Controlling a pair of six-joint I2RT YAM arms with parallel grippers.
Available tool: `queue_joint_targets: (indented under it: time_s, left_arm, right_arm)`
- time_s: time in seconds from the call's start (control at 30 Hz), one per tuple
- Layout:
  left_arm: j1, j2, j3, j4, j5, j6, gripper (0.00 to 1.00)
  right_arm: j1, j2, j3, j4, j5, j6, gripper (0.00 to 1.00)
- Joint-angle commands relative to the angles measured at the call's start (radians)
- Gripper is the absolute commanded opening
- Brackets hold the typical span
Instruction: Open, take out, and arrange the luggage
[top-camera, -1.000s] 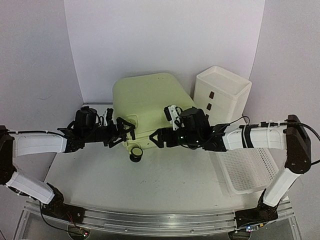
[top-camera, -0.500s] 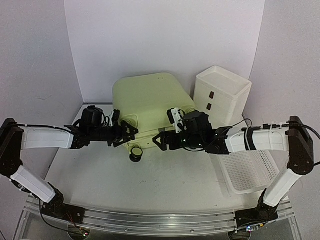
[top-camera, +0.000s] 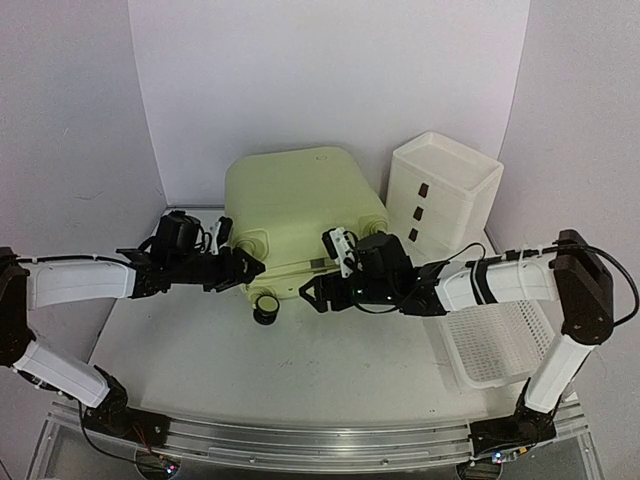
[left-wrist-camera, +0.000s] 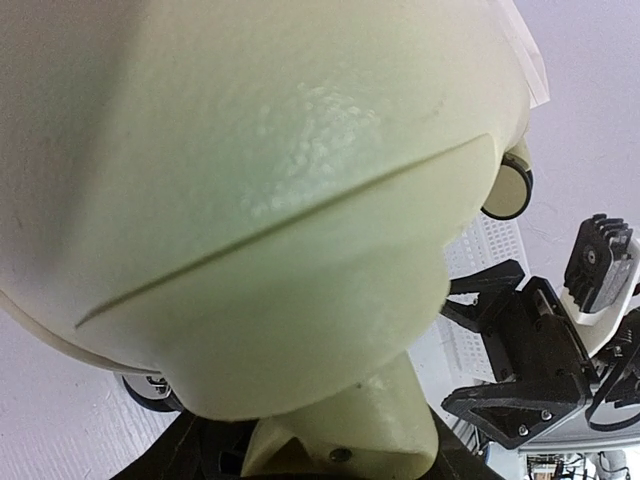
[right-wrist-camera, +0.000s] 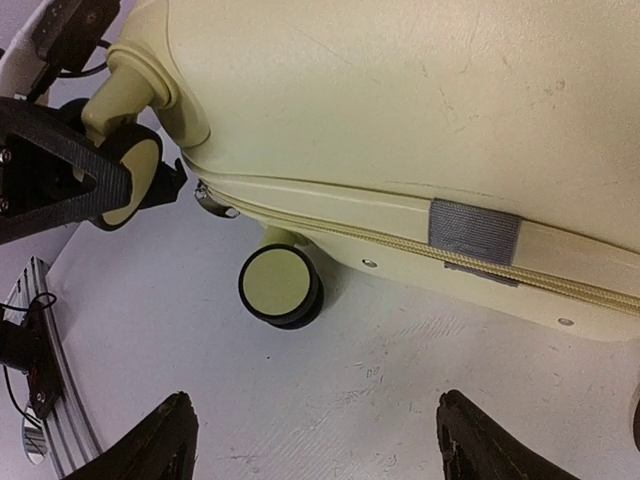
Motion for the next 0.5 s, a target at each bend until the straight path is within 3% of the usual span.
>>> queue_joint_targets:
  time_s: [0.0,0.1,0.47]
  left_arm:
    - [0.005,-0.071,0.064,-0.048,-0.012,0.069,0.11]
    - [0.005,-0.077,0.077,-0.092,-0.011,0.08,0.0]
    - [0.003,-0.046,0.155,-0.102,0.075,-0.016,0.0]
  right_arm:
    - [0.021,-0.003,-0.006,0.134,-0.003,-0.039,0.82]
    - [0.026,-0.004,-0.021,0.163,0.0,-0.046,0.82]
    - [0.038,0.058,0.0,0.222,-0.026,-0.071,0.81]
